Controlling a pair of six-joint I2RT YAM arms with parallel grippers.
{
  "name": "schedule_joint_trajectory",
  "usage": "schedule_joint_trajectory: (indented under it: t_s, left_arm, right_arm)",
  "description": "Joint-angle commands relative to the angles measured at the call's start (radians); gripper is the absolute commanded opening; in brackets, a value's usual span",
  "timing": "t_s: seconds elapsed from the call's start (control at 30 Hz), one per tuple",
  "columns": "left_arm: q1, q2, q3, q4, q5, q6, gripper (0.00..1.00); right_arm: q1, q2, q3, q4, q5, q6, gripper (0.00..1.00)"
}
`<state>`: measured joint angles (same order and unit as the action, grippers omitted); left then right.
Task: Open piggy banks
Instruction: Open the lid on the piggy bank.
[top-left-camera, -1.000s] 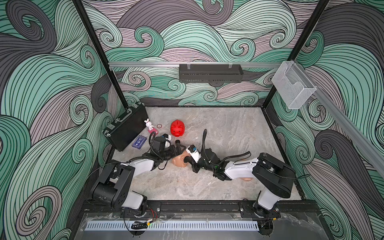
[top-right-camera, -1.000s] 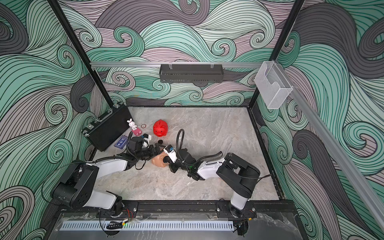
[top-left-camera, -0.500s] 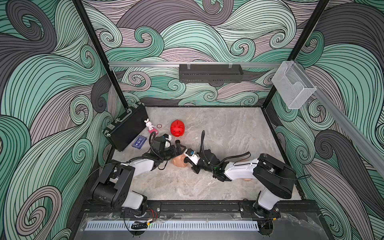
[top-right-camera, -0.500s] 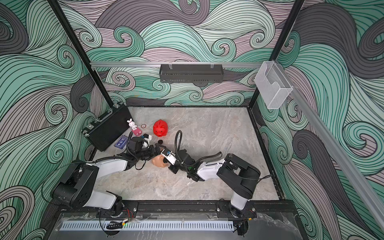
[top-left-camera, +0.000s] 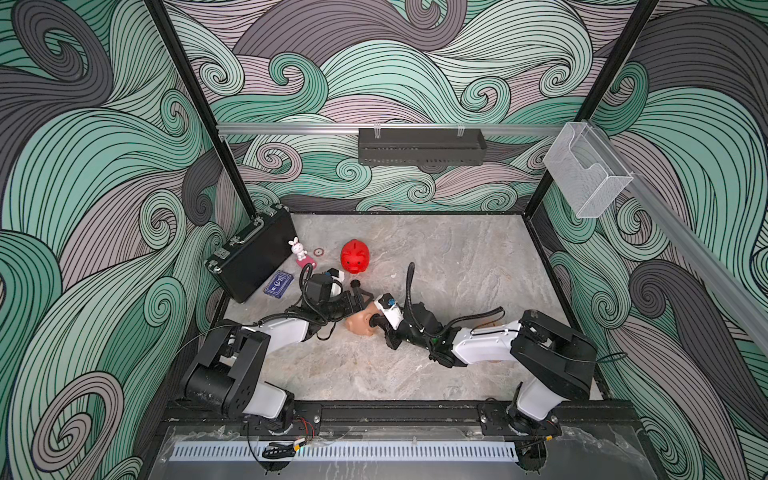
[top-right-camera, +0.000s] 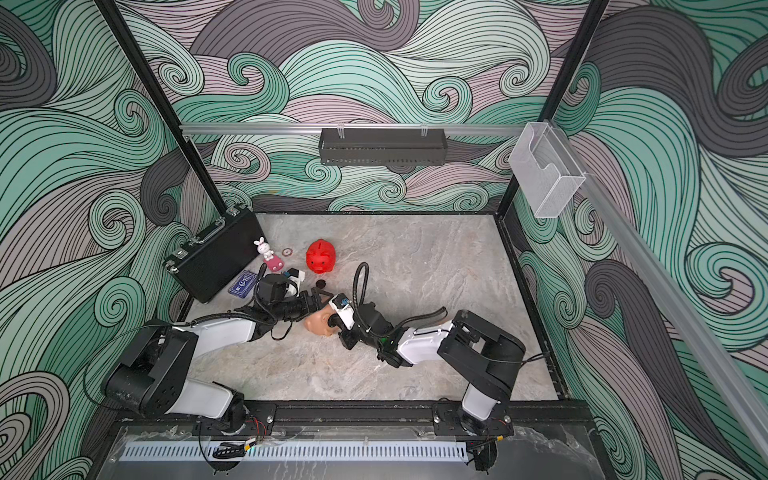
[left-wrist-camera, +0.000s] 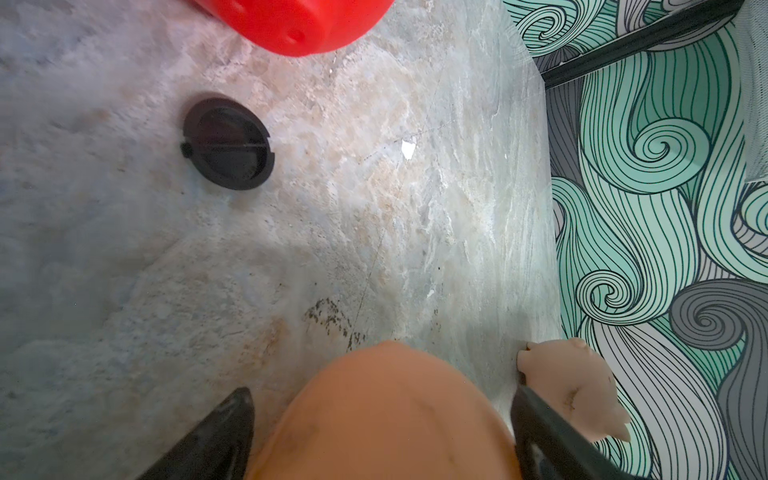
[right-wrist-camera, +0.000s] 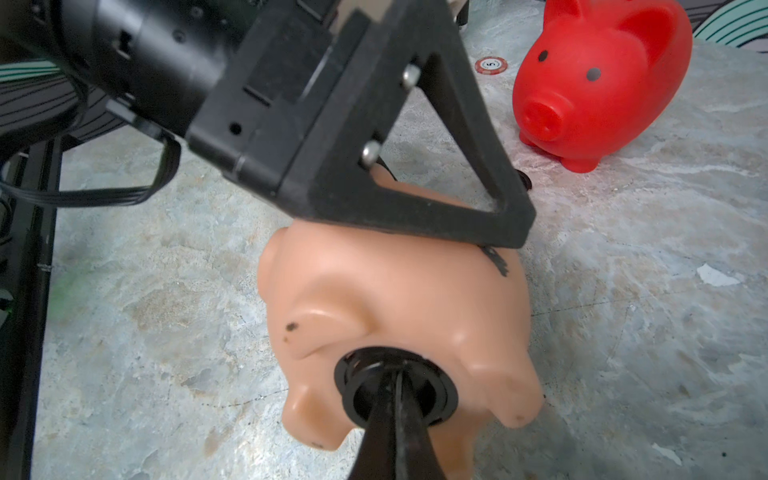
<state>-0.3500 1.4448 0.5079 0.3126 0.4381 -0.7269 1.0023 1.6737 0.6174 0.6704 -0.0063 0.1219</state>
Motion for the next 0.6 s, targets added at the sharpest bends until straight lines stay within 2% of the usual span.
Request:
schedule_joint_trajectory:
  t_s: [0.0, 0.4, 0.57]
  left_arm:
    - [-0.013, 0.042, -0.042, -0.161, -0.030, 0.030, 0.92]
    - [-0.012, 0.047, -0.040, -0.160, -0.029, 0.031, 0.92]
    - [-0.012, 0.045, -0.037, -0.159, -0.029, 0.029, 0.92]
  right_arm:
    - [0.001, -0.031, -0.015, 0.041, 0.032, 0.091, 0.00]
    - [0.002, -0.067, -0.075, 0.108, -0.101, 0.002, 0.00]
    - [0.002, -0.132, -0.130, 0.082, -0.052, 0.021, 0.00]
